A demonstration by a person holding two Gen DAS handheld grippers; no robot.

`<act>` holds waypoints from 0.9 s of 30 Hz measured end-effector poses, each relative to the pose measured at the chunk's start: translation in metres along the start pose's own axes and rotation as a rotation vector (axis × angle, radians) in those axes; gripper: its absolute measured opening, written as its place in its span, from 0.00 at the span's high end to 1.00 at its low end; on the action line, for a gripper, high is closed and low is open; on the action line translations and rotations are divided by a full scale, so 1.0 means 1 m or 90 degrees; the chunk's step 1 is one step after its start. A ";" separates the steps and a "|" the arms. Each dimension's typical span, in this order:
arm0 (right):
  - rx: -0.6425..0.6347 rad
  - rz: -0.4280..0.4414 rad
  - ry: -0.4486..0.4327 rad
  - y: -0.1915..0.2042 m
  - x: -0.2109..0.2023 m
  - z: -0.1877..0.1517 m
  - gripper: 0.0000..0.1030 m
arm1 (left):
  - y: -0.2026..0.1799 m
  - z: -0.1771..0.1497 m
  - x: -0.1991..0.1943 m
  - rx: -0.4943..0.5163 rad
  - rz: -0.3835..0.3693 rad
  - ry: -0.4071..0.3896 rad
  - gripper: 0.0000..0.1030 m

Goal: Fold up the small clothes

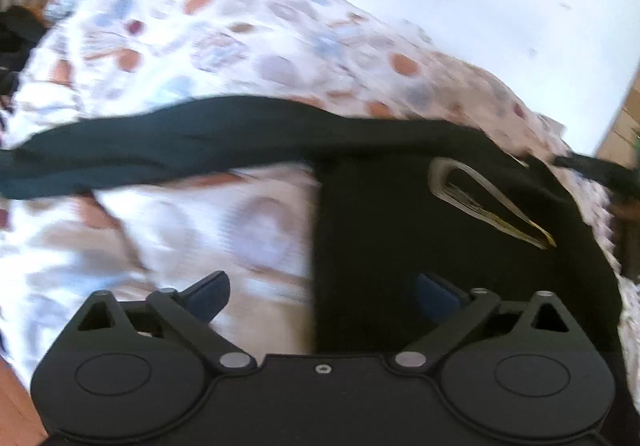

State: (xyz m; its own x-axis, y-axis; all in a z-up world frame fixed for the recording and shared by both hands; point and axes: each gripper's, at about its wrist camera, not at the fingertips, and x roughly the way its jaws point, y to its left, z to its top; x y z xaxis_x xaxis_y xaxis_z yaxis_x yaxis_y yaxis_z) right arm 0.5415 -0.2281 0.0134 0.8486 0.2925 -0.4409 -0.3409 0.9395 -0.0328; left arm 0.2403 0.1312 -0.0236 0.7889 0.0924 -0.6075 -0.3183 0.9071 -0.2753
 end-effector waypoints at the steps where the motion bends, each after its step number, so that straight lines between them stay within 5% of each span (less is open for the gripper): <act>1: 0.008 0.015 -0.007 0.002 -0.015 -0.004 0.01 | 0.011 0.002 -0.004 -0.002 0.018 -0.008 0.02; 9: 0.096 0.105 -0.017 0.025 -0.136 -0.061 0.00 | 0.127 0.019 -0.005 -0.063 0.145 -0.043 0.01; 21: 0.093 0.059 0.033 0.113 -0.227 -0.160 0.00 | 0.262 0.057 0.024 -0.218 0.197 -0.109 0.01; 27: 0.143 0.067 0.068 0.122 -0.236 -0.178 0.00 | 0.303 0.068 0.040 -0.328 0.231 -0.123 0.23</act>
State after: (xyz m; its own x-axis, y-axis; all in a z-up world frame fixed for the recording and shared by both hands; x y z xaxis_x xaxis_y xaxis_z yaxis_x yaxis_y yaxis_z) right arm 0.2278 -0.2139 -0.0463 0.7615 0.3816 -0.5239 -0.3165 0.9243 0.2132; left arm 0.2112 0.4379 -0.0811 0.6494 0.4712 -0.5969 -0.7546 0.4968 -0.4287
